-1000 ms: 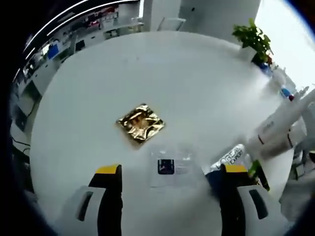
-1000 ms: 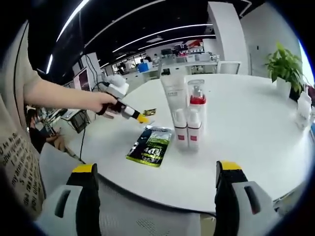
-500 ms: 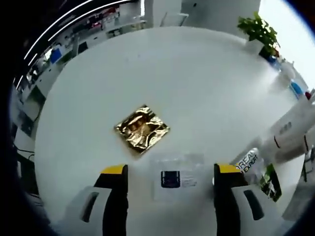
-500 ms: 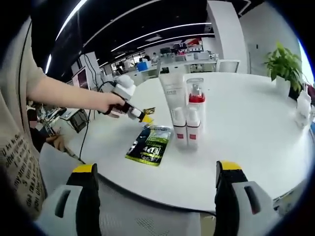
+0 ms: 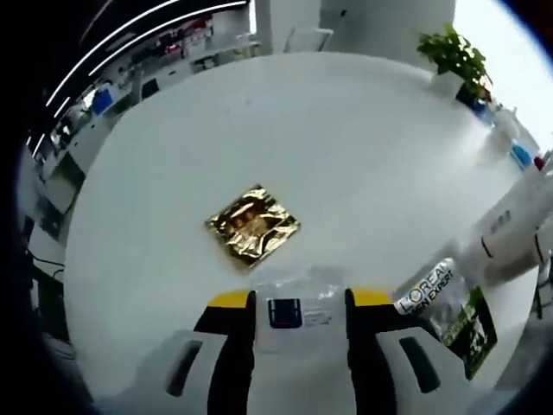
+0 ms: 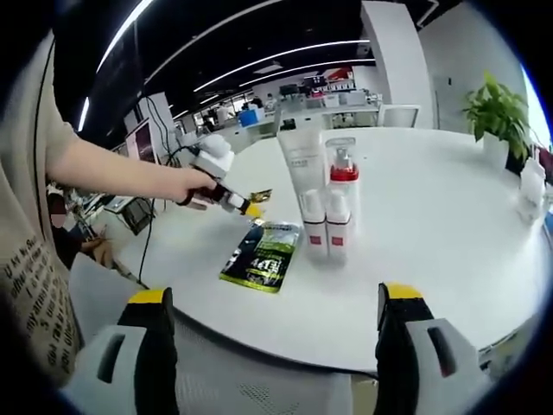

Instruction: Arrange the skincare products in the storage area until every visible bottle or jar stands upright without overlapping.

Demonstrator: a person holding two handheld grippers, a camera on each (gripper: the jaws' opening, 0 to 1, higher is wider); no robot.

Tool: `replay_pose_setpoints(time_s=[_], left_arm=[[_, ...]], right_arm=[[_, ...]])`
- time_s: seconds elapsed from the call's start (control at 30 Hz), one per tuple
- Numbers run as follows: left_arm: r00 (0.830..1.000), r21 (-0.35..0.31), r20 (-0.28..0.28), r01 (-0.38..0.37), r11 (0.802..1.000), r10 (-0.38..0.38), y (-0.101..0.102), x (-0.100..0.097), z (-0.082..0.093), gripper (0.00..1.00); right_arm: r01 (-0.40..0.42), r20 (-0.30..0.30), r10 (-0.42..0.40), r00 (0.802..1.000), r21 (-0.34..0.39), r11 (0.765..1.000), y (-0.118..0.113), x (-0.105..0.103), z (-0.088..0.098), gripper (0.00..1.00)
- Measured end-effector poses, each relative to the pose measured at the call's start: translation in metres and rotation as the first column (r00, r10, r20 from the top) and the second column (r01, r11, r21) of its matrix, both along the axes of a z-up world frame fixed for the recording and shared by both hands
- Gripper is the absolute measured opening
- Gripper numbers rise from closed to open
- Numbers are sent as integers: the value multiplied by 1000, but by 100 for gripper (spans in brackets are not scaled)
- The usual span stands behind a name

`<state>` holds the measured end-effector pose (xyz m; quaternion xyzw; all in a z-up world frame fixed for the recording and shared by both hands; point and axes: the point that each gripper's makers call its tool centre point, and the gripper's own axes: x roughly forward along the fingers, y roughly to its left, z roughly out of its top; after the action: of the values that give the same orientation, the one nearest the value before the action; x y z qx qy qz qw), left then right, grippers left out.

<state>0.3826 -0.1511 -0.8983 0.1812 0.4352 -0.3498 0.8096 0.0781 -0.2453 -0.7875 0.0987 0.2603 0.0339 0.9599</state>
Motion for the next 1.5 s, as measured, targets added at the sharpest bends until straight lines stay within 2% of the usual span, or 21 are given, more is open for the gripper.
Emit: replay_pose_setpoints(time_s=[0.43,1.0,1.1,1.5], left_arm=[[1000,-17,3,-17,1000,17,4,-5,2,37],[998,-64,16,-55,996,56,20,-15,27,37],[998,-55,34,-47,997,49,25,-20,32,37],[996,-61,27,-78,995,80,42,-39,40,37]], right_arm=[[7,6,-7,1000,-5,1000,0,-2,0,98],[-16,21,16,1000,-20,1000,4,-4,2,98],[-23,24,23,999,-22,1000,5,-5,3,98],[-46,38,47,998,-26,999,9,-6,8,97]])
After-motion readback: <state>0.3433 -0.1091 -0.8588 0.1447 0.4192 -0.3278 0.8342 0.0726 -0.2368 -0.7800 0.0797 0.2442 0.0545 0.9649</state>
